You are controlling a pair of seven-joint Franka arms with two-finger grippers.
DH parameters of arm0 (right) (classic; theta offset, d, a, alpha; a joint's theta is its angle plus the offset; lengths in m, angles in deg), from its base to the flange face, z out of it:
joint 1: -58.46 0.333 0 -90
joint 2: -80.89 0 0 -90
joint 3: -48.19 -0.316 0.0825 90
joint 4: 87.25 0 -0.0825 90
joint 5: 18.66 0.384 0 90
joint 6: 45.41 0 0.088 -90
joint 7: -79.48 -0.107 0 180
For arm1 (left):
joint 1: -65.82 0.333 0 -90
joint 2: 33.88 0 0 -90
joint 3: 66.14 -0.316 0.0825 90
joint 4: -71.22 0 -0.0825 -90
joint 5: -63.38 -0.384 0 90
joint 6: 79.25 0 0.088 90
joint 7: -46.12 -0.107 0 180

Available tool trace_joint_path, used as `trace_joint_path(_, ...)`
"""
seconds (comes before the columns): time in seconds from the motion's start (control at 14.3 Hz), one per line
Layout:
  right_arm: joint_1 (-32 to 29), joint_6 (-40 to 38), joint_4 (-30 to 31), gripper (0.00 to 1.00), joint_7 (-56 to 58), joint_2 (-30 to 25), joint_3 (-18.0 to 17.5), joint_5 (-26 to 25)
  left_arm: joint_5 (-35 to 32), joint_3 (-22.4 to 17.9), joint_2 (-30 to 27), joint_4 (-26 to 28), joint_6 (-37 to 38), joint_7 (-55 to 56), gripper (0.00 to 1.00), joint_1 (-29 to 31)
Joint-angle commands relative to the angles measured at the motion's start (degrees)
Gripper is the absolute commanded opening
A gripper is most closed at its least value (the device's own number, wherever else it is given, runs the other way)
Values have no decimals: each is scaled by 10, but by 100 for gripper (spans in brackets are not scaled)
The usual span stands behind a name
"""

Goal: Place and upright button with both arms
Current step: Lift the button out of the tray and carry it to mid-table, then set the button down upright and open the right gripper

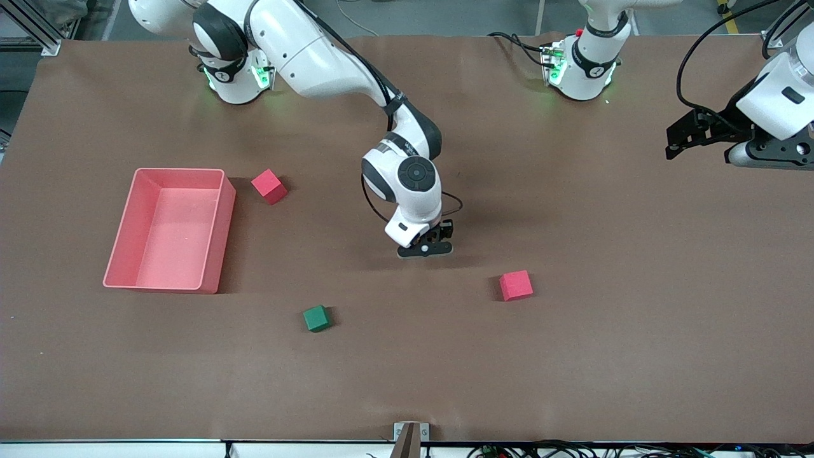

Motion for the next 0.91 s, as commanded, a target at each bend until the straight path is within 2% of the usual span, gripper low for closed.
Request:
trace_joint_path(0.0, -11, -44, 4, 100, -7, -48, 3, 6, -10, 2, -4, 0, 0, -1, 100, 2)
trace_joint_path(0.28, -87, -196, 6, 100, -2, -169, 0, 10, -3, 3, 5, -1, -12, 6, 100, 0)
trace_joint_path(0.56, -154, -332, 9, 100, -1, -276, 4, 5, 24, 10, 57, 0, -59, 60, 100, -13)
trace_joint_path(0.84, -273, -435, 10, 100, 101, -353, 3, 9, 20, 19, 127, 7, -129, 158, 100, -80)
